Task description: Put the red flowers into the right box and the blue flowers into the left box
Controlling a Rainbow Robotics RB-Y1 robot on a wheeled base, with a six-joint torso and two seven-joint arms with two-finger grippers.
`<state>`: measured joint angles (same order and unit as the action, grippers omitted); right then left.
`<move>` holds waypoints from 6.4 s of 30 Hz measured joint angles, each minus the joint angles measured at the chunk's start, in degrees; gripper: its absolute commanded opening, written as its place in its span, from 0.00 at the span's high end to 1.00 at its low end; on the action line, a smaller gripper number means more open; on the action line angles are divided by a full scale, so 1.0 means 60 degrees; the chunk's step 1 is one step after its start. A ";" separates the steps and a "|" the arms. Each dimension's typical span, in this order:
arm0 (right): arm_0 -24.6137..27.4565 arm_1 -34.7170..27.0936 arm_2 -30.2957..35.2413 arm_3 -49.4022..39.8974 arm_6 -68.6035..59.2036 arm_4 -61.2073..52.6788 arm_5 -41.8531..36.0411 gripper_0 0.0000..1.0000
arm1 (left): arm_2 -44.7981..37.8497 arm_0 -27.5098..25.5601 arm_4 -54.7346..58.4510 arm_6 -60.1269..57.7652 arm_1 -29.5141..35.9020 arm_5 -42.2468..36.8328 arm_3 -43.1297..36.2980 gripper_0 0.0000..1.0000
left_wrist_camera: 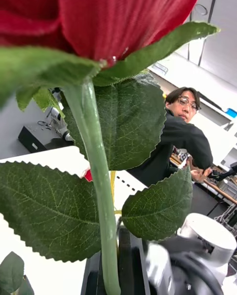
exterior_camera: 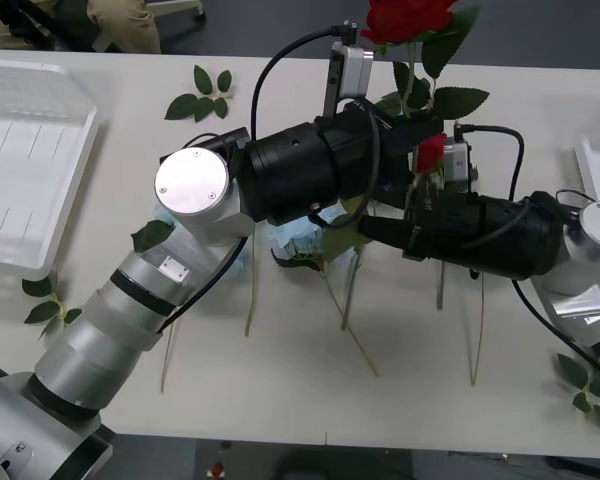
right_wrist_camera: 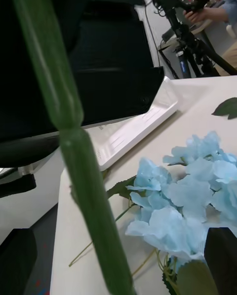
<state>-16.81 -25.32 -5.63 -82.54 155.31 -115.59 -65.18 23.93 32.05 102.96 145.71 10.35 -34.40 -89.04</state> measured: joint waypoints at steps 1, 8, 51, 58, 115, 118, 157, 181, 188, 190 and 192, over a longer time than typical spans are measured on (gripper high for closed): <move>-0.0048 -0.0001 -0.0164 0.0000 0.0000 0.0000 0.0090 0.00 | 0.0000 0.0000 0.0000 0.0000 0.0000 0.0000 0.0000 1.00; -0.0093 -0.0018 -0.0380 0.0024 -0.0005 -0.0062 0.0356 0.71 | -0.0036 -0.0001 -0.0001 0.0000 0.0056 0.0044 0.0013 1.00; -0.0094 -0.1058 0.0623 0.0383 -0.0005 0.0702 0.0220 1.00 | -0.0026 -0.0001 -0.0002 0.0000 0.0054 0.0073 0.0036 0.00; -0.0089 -0.2184 0.2590 0.0385 -0.0005 0.2631 -0.1009 1.00 | -0.0024 0.0000 -0.0002 0.0000 0.0053 0.0072 0.0036 0.00; -0.0084 -0.5190 0.2058 0.4169 -0.8818 1.1545 0.1457 1.00 | -0.2392 -0.1776 -0.7346 -0.4790 0.4486 -0.8806 -0.1008 0.00; -0.0084 -0.5190 0.2012 0.4168 -0.8817 1.1551 0.1457 1.00 | -0.1962 -0.1520 -0.7985 -0.4792 0.4271 -0.8807 -0.1009 0.00; 0.1128 -0.5191 0.2948 -0.0545 -0.8066 0.7545 -0.1084 0.11 | 0.0343 -0.0748 -1.1265 -0.5898 0.3298 -0.8643 0.0501 0.00; 0.4067 -0.5191 0.2871 -0.4483 -0.9736 0.4790 0.0292 0.11 | 0.0726 -0.0650 -1.2007 -0.5899 0.3297 -0.8267 0.0506 1.00; 0.3515 -0.5191 0.1984 -0.4545 -1.0429 0.5156 0.0290 0.12 | 0.0727 -0.0650 -1.2546 -0.5900 0.3297 -0.8267 0.0516 1.00; 0.3310 -0.5191 0.1756 -0.4545 -1.0429 0.5386 0.0290 0.11 | 0.0727 -0.0650 -1.2869 -0.5901 0.3298 -0.8267 0.0517 1.00; 0.3132 -0.5191 0.1544 -0.4545 -1.0429 0.5668 0.0290 0.11 | 0.0725 -0.0650 -1.3003 -0.5901 0.3306 -0.8267 0.0521 1.00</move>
<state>1.99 -56.47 3.64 -109.81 92.73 -81.58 -63.44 28.28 28.14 24.94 110.30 30.18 -84.00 -85.92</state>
